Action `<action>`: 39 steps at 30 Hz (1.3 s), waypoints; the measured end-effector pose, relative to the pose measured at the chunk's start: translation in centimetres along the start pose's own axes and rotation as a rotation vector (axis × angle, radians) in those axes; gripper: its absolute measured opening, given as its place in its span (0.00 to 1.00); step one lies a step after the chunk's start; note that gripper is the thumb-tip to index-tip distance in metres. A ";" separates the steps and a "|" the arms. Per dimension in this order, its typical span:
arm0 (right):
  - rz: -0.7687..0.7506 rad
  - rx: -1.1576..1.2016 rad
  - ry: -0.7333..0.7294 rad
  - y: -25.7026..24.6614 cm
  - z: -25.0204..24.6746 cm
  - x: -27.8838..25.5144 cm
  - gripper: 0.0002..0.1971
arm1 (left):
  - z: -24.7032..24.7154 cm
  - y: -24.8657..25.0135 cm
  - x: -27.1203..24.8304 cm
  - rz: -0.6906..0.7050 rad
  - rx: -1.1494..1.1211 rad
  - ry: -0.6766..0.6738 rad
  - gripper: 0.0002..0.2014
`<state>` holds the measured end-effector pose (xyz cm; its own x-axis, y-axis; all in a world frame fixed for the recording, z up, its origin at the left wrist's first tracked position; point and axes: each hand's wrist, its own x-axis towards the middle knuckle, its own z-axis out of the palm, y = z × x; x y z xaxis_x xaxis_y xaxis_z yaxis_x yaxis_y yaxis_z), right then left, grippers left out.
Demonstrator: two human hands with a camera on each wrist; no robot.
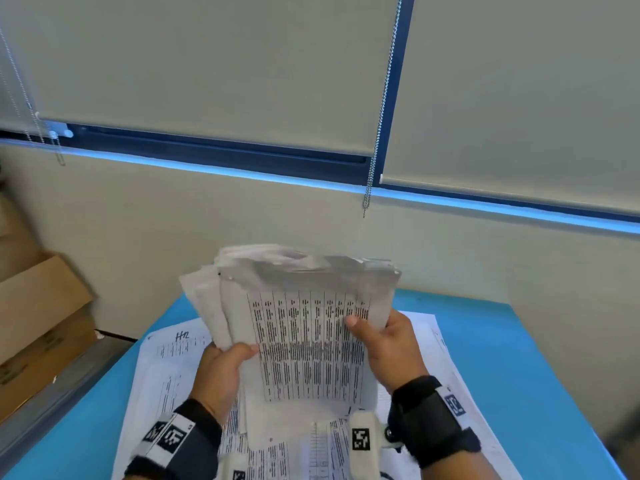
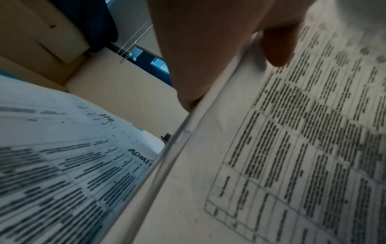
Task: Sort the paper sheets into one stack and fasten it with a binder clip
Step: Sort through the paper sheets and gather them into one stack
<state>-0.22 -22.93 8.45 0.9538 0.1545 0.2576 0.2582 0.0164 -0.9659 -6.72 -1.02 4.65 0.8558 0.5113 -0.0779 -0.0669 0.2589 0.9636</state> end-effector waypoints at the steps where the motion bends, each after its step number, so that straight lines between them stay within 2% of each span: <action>1: -0.005 -0.014 0.033 0.0 0.1 0.3 0.05 | -0.1 0.1 0.3 0.021 0.016 -0.008 0.12; 3: -0.006 0.051 0.084 -0.2 0.2 0.9 0.04 | -0.5 -0.1 0.9 0.064 0.019 0.034 0.14; 4: 0.007 0.157 0.102 -0.3 0.2 1.2 0.04 | -0.9 -0.3 1.0 0.068 -0.013 0.098 0.19; 6: 0.062 0.501 0.135 -0.8 0.4 1.6 0.16 | -1.7 -0.7 0.8 0.055 -0.102 0.208 0.28; 7: 0.085 0.677 0.133 -1.1 0.5 1.8 0.20 | -2.0 -0.9 0.7 0.040 -0.151 0.182 0.29; 8: 0.092 0.800 0.115 -1.4 0.7 1.9 0.21 | -2.1 -0.9 0.5 -0.006 -0.216 0.097 0.30; 10: 0.105 0.894 0.070 -1.6 1.4 2.1 0.20 | -2.0 -0.6 -0.2 -0.130 -0.308 -0.074 0.38; 11: 0.120 0.896 0.060 -1.4 1.7 2.1 0.19 | -1.9 -0.1 -0.5 -0.143 -0.342 -0.118 0.36; 13: 0.161 0.872 0.055 -0.6 2.0 1.9 0.17 | -1.9 1.2 -0.5 -0.084 -0.363 -0.144 0.24; 14: 0.178 0.848 0.055 -0.2 1.8 1.8 0.17 | -2.1 2.1 -0.4 -0.042 -0.337 -0.140 0.22; 17: 0.165 0.705 0.095 0.7 -0.8 1.7 0.19 | -4.1 3.8 0.6 0.075 -0.195 -0.071 0.19; 19: 0.161 0.568 0.120 1.3 -3.6 1.9 0.16 | -6.0 4.3 1.3 0.132 -0.091 -0.018 0.20; 21: 0.166 0.388 0.051 1.6 -5.5 1.8 0.18 | -7.2 4.6 1.4 0.152 0.033 -0.008 0.21; 23: 0.160 0.229 -0.048 1.9 -5.8 1.7 0.25 | -7.2 4.6 1.1 0.165 0.158 -0.033 0.18; 25: 0.146 0.081 -0.054 2.2 -5.3 1.6 0.28 | -6.6 4.0 0.6 0.143 0.216 -0.039 0.16; 27: 0.112 -0.014 0.021 2.6 -4.9 1.6 0.25 | -6.1 3.2 0.2 0.116 0.216 -0.051 0.16; 29: 0.079 0.004 0.091 3.1 -5.0 1.8 0.18 | -5.9 2.6 0.2 0.106 0.206 -0.047 0.16; 31: 0.084 0.056 0.121 3.7 -5.2 1.7 0.14 | -6.0 2.1 0.5 0.094 0.193 -0.044 0.17; 35: 0.133 -0.019 0.055 5.4 -5.6 1.0 0.20 | -6.6 0.1 1.1 0.017 0.191 -0.010 0.16; 39: 0.164 -0.071 0.014 6.3 -5.0 0.2 0.17 | -6.5 -1.5 1.0 -0.017 0.142 0.056 0.13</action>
<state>2.41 -27.75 2.53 0.9860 0.1358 0.0972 0.1084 -0.0776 -0.9911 -9.08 4.41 1.47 0.8260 0.5538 -0.1052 0.0244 0.1513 0.9882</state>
